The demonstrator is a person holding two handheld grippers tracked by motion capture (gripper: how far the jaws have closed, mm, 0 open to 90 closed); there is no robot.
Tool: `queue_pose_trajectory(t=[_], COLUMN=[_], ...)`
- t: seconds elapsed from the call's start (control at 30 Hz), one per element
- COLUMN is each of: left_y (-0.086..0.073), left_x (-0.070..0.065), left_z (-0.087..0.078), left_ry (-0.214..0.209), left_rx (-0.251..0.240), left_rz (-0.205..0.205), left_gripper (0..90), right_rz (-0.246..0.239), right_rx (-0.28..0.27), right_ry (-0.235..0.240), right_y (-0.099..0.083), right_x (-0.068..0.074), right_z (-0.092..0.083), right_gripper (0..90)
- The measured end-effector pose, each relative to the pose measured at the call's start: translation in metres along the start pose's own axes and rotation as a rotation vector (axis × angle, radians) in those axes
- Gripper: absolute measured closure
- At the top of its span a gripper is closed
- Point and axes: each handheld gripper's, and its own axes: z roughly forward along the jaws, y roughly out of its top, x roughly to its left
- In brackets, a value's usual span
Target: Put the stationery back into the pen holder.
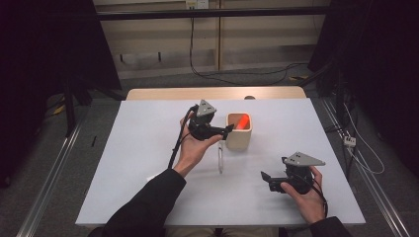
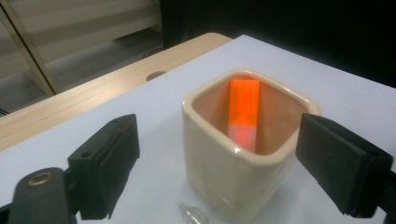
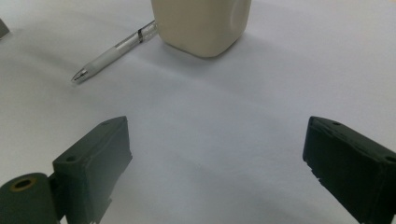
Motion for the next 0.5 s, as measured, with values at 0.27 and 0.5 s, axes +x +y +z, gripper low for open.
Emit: queue_pose_trajectory(t=[0.27,0.5], left_y=[-0.005,-0.011], left_x=[0.010,0.019], left_z=[-0.010,-0.024], left_ry=[0.005,0.017], left_rx=[0.049,0.052], left_rz=[-0.005,-0.011], left_gripper=[10.8,10.6], right_rz=[0.000,0.003], right_rx=[0.003,0.007], right_ry=[0.003,0.001], right_y=[0.000,0.000], right_x=[0.000,0.001], right_z=[0.000,0.001], right_gripper=[7.5,7.5])
